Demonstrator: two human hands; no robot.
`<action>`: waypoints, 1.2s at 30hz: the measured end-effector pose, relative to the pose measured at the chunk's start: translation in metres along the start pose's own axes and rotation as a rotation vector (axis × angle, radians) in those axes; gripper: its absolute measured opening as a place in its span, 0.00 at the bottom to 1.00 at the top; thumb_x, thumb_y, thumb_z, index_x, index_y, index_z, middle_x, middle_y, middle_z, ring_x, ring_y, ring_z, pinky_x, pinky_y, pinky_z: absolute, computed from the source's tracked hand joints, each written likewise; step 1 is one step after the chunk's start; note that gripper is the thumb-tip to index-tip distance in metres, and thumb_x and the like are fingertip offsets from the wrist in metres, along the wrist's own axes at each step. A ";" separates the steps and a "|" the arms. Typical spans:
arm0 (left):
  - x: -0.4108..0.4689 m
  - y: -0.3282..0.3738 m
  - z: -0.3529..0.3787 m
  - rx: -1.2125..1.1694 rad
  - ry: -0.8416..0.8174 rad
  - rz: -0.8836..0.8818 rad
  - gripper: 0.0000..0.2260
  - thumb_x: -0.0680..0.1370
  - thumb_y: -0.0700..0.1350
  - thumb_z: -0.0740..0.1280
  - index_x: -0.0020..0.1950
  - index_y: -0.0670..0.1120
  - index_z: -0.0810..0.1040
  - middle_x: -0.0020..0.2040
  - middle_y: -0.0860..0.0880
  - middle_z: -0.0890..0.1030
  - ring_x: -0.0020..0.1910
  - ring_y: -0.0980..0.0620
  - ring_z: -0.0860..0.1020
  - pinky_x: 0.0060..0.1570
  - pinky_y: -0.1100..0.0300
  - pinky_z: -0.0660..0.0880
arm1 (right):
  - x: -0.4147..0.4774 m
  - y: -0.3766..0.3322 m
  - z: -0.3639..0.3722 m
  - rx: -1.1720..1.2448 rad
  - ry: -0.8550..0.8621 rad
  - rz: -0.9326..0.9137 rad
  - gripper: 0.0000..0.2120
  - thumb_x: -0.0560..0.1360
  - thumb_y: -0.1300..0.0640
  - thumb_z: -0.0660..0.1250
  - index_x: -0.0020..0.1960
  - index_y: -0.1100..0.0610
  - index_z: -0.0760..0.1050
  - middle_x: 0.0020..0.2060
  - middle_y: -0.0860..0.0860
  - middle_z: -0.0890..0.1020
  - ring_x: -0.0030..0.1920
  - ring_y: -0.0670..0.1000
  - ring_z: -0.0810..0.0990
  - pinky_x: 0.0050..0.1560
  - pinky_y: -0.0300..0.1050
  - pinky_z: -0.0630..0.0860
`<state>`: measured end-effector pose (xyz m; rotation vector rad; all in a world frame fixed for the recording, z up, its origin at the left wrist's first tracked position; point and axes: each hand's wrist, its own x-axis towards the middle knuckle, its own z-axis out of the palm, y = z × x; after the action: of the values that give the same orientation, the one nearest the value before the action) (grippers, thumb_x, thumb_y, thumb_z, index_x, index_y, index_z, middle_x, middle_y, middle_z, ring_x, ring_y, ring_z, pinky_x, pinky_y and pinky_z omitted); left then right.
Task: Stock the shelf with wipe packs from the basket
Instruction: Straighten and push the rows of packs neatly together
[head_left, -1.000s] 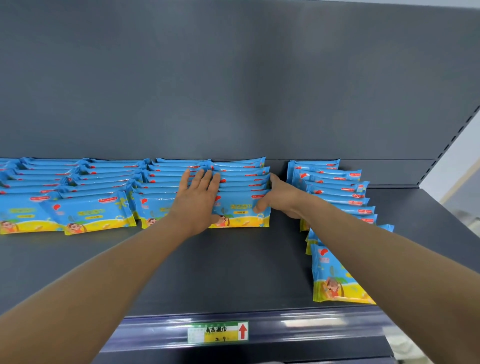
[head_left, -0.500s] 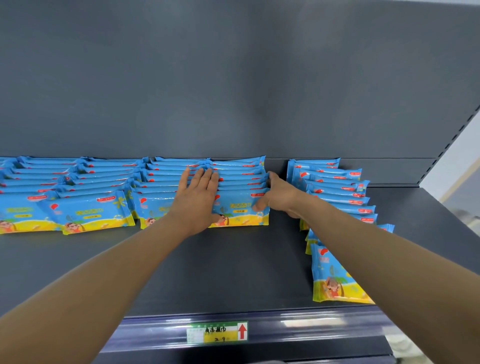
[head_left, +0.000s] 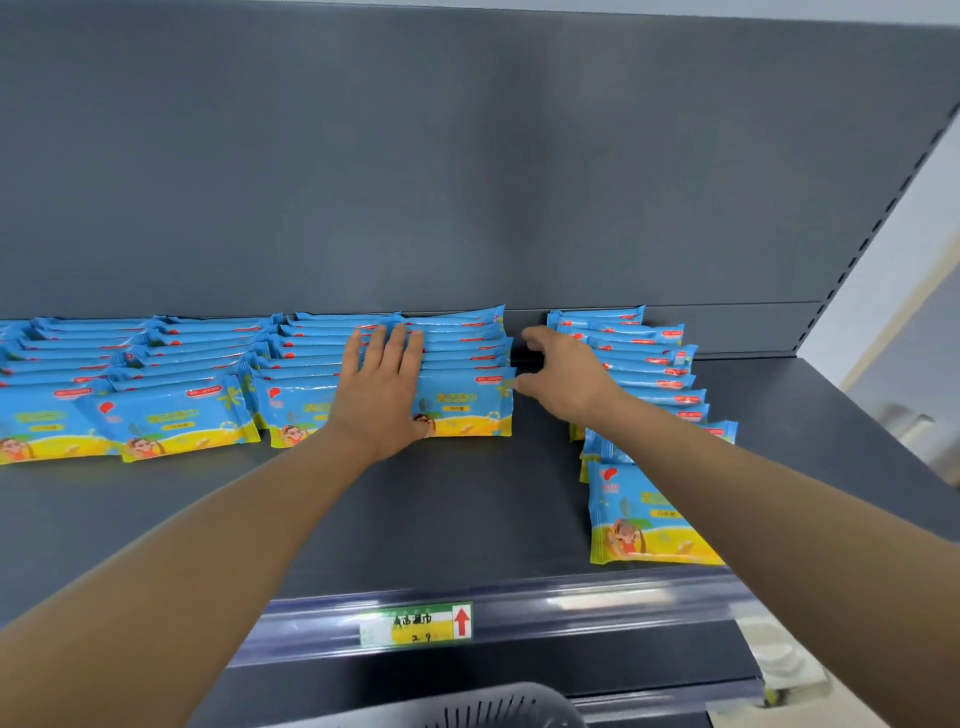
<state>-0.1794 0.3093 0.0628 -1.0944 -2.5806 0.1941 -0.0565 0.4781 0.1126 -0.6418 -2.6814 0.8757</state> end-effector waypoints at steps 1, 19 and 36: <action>-0.002 0.004 -0.004 0.010 0.009 0.004 0.48 0.69 0.67 0.64 0.76 0.43 0.44 0.76 0.44 0.51 0.75 0.43 0.48 0.72 0.45 0.39 | -0.005 0.002 -0.004 -0.010 0.015 -0.030 0.21 0.74 0.63 0.67 0.66 0.61 0.69 0.62 0.55 0.76 0.61 0.53 0.74 0.47 0.32 0.66; -0.059 0.121 -0.115 -0.257 0.289 0.251 0.32 0.74 0.56 0.67 0.72 0.43 0.62 0.71 0.44 0.63 0.73 0.46 0.56 0.72 0.51 0.37 | -0.064 0.049 -0.094 -0.284 0.020 -0.143 0.22 0.76 0.59 0.64 0.69 0.60 0.67 0.66 0.57 0.73 0.66 0.57 0.71 0.65 0.49 0.68; -0.062 0.185 -0.083 -0.231 0.049 0.373 0.41 0.68 0.62 0.69 0.73 0.45 0.57 0.73 0.46 0.58 0.73 0.49 0.53 0.71 0.54 0.35 | -0.072 0.122 -0.126 -0.348 -0.053 -0.115 0.20 0.74 0.56 0.68 0.64 0.58 0.71 0.58 0.56 0.78 0.54 0.56 0.78 0.54 0.48 0.75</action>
<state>0.0148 0.3929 0.0793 -1.6391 -2.3768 -0.0465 0.0917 0.5942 0.1310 -0.5315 -2.9125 0.4038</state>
